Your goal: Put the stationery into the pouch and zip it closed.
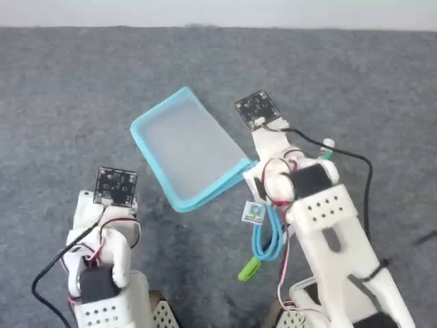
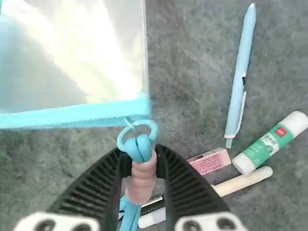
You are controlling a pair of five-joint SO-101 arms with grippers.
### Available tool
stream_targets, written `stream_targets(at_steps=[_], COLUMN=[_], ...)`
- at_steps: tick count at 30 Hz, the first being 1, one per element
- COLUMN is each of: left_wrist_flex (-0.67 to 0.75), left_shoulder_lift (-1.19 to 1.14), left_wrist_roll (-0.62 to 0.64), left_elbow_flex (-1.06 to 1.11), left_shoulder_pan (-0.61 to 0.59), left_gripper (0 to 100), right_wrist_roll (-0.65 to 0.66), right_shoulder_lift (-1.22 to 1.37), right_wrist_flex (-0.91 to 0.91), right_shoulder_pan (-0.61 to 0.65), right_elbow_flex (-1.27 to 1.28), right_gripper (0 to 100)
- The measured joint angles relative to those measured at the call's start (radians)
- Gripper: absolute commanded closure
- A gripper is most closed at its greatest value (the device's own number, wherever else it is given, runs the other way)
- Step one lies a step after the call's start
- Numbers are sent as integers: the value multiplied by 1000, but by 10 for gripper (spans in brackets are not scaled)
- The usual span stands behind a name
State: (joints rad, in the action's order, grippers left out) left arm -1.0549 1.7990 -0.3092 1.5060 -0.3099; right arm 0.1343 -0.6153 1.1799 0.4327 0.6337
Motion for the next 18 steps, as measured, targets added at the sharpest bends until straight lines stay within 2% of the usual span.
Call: stream_targets(at_steps=[4, 8, 14, 18], left_wrist_flex=[6, 104, 308, 400], left_shoulder_lift=[0, -18, -328, -582], left_wrist_roll=[83, 198, 226, 226], left_elbow_flex=[-97, -104, -106, -104], left_shoulder_pan=[94, 138, 224, 296], left_gripper=[827, 825, 826, 827], right_wrist_roll=[2, 2, 2, 3], right_shoulder_lift=[-48, -69, -78, -32], right_wrist_flex=[6, 34, 129, 198], right_shoulder_pan=[0, 0, 0, 46], right_elbow_flex=[-5, -18, -193, -359], right_gripper=[992, 992, 992, 992])
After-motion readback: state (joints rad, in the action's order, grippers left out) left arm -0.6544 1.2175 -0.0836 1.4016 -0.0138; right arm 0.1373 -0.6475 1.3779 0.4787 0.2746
